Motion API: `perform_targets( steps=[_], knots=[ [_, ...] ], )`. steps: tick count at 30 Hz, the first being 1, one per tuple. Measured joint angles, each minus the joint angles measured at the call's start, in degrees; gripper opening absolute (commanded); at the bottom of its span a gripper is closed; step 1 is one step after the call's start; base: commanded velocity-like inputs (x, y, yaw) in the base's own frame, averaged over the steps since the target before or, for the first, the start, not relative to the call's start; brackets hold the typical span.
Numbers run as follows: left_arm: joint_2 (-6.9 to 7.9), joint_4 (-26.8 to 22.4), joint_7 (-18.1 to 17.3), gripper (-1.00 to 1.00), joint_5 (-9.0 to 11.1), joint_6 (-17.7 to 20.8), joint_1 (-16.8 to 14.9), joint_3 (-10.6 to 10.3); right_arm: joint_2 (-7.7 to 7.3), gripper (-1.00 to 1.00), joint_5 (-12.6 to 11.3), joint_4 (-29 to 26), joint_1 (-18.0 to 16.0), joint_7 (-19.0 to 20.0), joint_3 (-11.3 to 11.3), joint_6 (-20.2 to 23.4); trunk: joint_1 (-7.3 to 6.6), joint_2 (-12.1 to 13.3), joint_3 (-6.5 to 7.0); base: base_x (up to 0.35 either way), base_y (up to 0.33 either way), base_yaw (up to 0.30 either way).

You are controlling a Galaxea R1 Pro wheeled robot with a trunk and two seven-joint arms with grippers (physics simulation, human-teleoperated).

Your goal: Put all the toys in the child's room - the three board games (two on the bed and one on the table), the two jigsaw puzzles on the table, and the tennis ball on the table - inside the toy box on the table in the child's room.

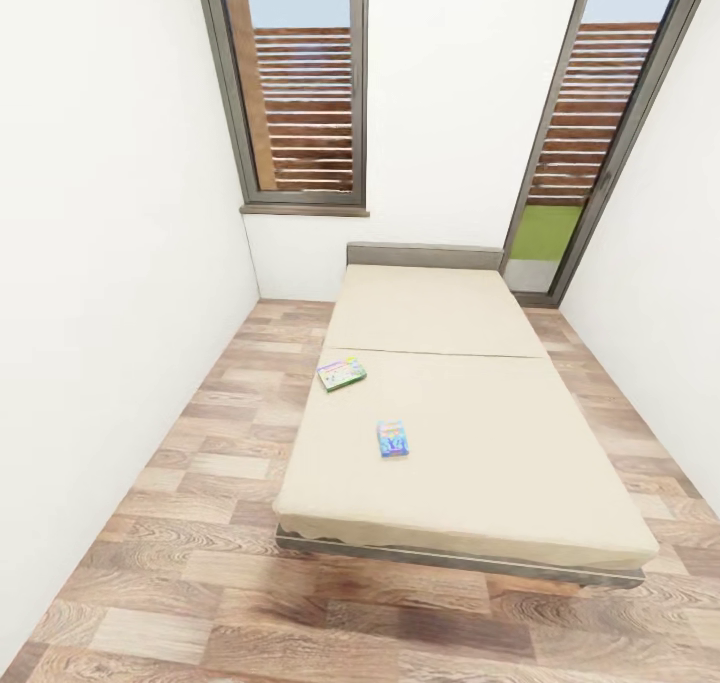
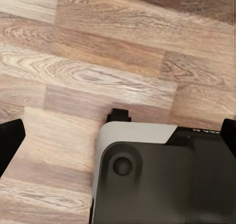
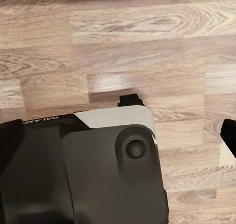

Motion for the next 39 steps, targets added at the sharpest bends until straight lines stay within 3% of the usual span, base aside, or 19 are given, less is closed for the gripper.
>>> perform_targets(
  steps=[5, 7, 9, 12, 14, 16, 19, 25, 28, 34, 39],
  knots=[
    [2.96, -2.1, -7.6, 1.00, 0.0, 4.3, -0.2, 0.0, -0.04, 1.00, -0.2, -5.4, 0.0, 0.7, 0.0, 1.5, 0.00, 0.0, 0.01, 0.000, 0.000, 0.000],
    [4.75, -6.1, -12.3, 1.00, 0.2, 9.7, -0.3, 0.1, 0.04, 1.00, -0.3, -9.9, 0.0, 0.9, 0.0, 5.1, 0.00, 0.0, 0.01, 0.000, 0.000, 0.000],
    [6.56, -12.3, -18.0, 1.00, 0.4, 16.8, -0.3, 0.3, 0.08, 1.00, -0.2, -16.3, 0.0, 1.0, 0.0, 12.1, 0.00, 0.0, 0.02, 0.000, 0.000, 0.000],
    [9.73, -26.3, -32.3, 1.00, 0.6, 30.4, -0.4, 0.6, 0.11, 1.00, -0.6, -33.8, 0.0, 1.3, -0.1, 27.2, 0.00, 0.0, 0.04, 0.000, 0.000, 0.000],
    [10.54, -30.6, -37.2, 1.00, 0.4, 34.0, -0.3, 0.6, 0.12, 1.00, -0.7, -40.1, 0.2, 1.4, -0.1, 31.4, -0.01, 0.0, 0.02, 0.000, 0.000, 0.000],
    [11.80, -37.3, -45.4, 1.00, 0.4, 38.8, -0.3, 0.7, 0.13, 1.00, -0.9, -50.0, 0.6, 1.7, -0.1, 38.5, -0.01, 0.0, 0.03, 0.000, 0.000, 0.000],
    [12.81, -42.5, -51.3, 1.00, 0.4, 41.7, -0.3, 0.9, 0.15, 1.00, -1.2, -57.2, 0.9, 2.6, -0.1, 44.4, -0.01, 0.0, 0.02, 0.000, 0.000, 0.000],
    [13.67, -48.8, -58.2, 1.00, 0.4, 44.5, -0.3, 1.1, 0.01, 1.00, -2.7, -68.7, 1.2, 6.6, -0.1, 51.9, -0.01, 0.0, 0.01, 0.000, 0.000, 0.000],
    [14.01, -50.8, -60.1, 1.00, 0.4, 44.9, -0.3, 3.0, -0.43, 1.00, -3.4, -72.4, 1.3, 9.6, -0.5, 55.3, -0.01, 0.0, 0.01, 0.000, 0.000, 0.000],
    [14.25, -52.0, -62.7, 1.00, 0.4, 45.0, -0.3, 5.6, -0.94, 1.00, -3.8, -73.9, 1.4, 19.7, -2.3, 56.7, 0.00, 0.0, 0.01, 0.000, 0.000, 0.000],
    [14.31, -52.2, -65.2, 1.00, 0.4, 45.0, -0.3, 6.2, -1.04, 1.00, -3.9, -74.1, 1.4, 29.8, -6.1, 56.8, 0.00, 0.0, 0.01, 0.000, 0.001, 0.000]
  ],
)
